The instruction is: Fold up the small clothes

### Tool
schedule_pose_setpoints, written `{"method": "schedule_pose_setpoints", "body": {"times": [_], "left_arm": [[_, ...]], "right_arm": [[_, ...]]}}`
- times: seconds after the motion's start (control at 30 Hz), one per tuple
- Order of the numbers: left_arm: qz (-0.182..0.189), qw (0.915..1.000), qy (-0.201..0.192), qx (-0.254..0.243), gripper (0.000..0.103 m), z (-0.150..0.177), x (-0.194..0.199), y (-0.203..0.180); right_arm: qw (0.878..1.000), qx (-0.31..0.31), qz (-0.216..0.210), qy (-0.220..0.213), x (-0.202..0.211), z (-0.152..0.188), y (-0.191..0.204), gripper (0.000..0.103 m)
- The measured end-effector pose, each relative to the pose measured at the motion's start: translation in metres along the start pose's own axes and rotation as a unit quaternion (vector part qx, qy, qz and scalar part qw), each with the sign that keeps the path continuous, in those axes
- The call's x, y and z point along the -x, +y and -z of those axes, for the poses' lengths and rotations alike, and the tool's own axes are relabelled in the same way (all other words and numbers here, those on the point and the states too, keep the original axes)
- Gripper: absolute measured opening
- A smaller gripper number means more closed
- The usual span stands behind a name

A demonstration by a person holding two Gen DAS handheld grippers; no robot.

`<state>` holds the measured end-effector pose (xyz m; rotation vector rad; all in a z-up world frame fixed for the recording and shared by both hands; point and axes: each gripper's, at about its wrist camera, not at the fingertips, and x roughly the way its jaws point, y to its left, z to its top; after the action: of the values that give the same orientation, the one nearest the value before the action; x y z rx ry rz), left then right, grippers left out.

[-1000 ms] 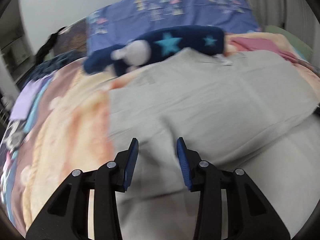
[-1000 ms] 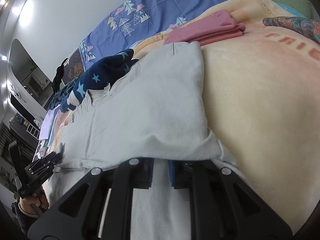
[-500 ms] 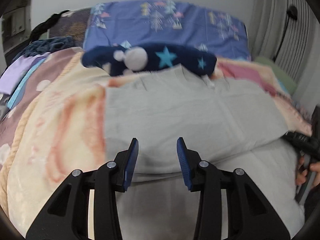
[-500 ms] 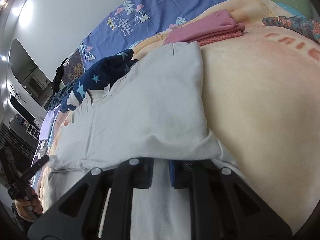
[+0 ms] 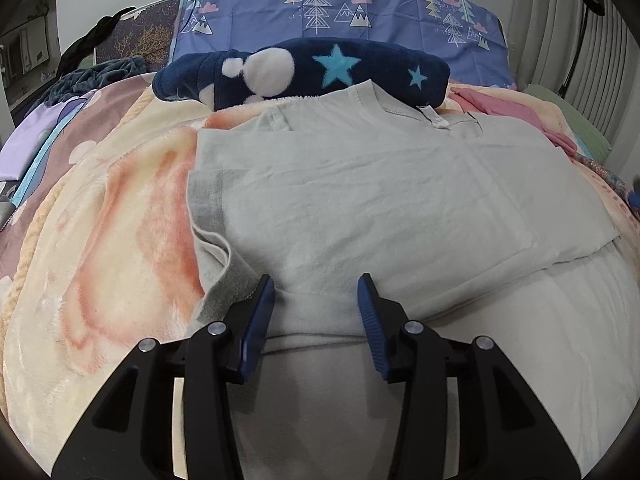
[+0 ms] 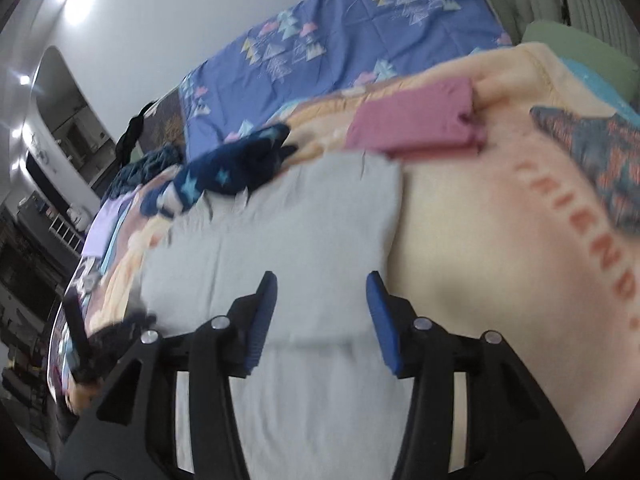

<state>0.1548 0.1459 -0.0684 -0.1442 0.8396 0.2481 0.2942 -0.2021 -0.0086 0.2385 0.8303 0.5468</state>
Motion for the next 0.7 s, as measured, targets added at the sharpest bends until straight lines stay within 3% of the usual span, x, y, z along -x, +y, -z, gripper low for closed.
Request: {"method": "schedule_pose_setpoints", "body": {"times": [0.17,0.23,0.27,0.3,0.33,0.43,0.47,0.53,0.63,0.7], "left_arm": [[-0.004,1.0,-0.005,-0.003,0.046,0.001,-0.001,-0.001],[-0.006,1.0,-0.006,-0.004,0.047,0.001,-0.001,-0.002],[-0.005,1.0,-0.006,-0.004,0.047,0.001,-0.001,-0.002],[-0.003,1.0,-0.007,-0.003,0.047,0.001,-0.001,-0.002],[0.0,1.0,-0.007,-0.001,0.048,0.001,-0.001,-0.001],[0.014,0.9999,-0.009,0.004,0.053,0.001,-0.001,0.001],[0.018,0.9998,-0.009,0.004,0.056,0.0,-0.001,0.001],[0.025,0.9996,-0.01,0.0,0.061,0.0,-0.002,-0.001],[0.03,0.9995,-0.011,-0.004,0.066,0.001,-0.002,-0.002],[0.034,0.9993,-0.011,-0.002,0.067,0.0,-0.002,-0.001]], "right_arm": [[0.994,-0.067,0.075,0.043,-0.079,-0.047,-0.045,0.053],[0.991,-0.107,0.049,0.061,-0.105,-0.049,-0.062,0.052],[0.991,-0.122,0.03,0.055,-0.111,-0.048,-0.067,0.045],[0.993,-0.108,0.005,0.043,-0.114,-0.047,-0.063,0.006],[0.997,-0.064,-0.014,0.049,-0.114,-0.048,-0.053,0.004],[0.999,0.005,0.04,0.014,-0.098,-0.048,-0.036,0.004],[0.998,0.007,0.058,0.022,-0.101,-0.046,-0.04,0.004],[0.99,0.016,0.138,0.037,-0.116,-0.039,-0.05,0.001],[0.99,-0.003,0.135,0.028,-0.105,-0.038,-0.052,0.005],[0.987,0.009,0.159,-0.004,-0.075,-0.036,-0.037,0.011]]}}
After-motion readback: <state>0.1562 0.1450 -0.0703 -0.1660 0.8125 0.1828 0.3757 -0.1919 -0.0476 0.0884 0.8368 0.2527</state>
